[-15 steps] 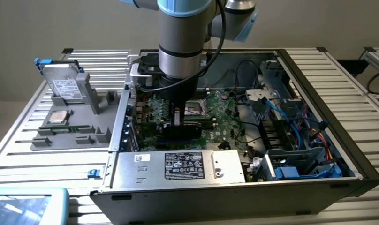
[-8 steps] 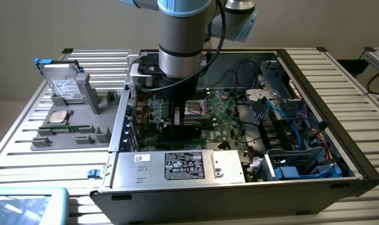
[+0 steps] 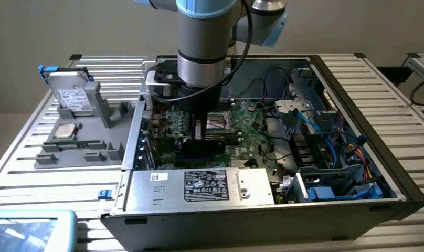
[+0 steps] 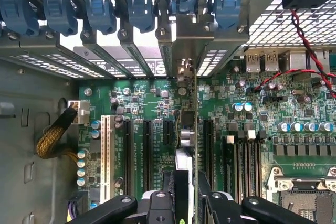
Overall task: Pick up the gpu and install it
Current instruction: 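Insert the gpu into the slot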
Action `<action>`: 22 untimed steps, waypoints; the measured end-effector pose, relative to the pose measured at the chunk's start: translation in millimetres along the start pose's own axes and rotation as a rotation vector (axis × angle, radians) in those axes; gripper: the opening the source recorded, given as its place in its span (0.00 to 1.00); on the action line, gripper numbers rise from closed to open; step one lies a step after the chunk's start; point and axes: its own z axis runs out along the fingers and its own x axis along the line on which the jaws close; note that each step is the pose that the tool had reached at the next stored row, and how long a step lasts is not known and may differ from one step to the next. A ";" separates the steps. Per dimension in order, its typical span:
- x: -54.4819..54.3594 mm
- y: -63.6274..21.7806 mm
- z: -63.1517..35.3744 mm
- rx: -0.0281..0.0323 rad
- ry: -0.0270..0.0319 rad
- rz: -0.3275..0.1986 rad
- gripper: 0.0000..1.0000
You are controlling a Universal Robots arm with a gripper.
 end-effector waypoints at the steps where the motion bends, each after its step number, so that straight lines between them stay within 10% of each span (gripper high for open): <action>1: 0.0 0.0 0.1 0.0000 0.0002 -0.001 0.28; 22: 0.3 -0.2 2.1 0.0013 0.0020 -0.033 0.28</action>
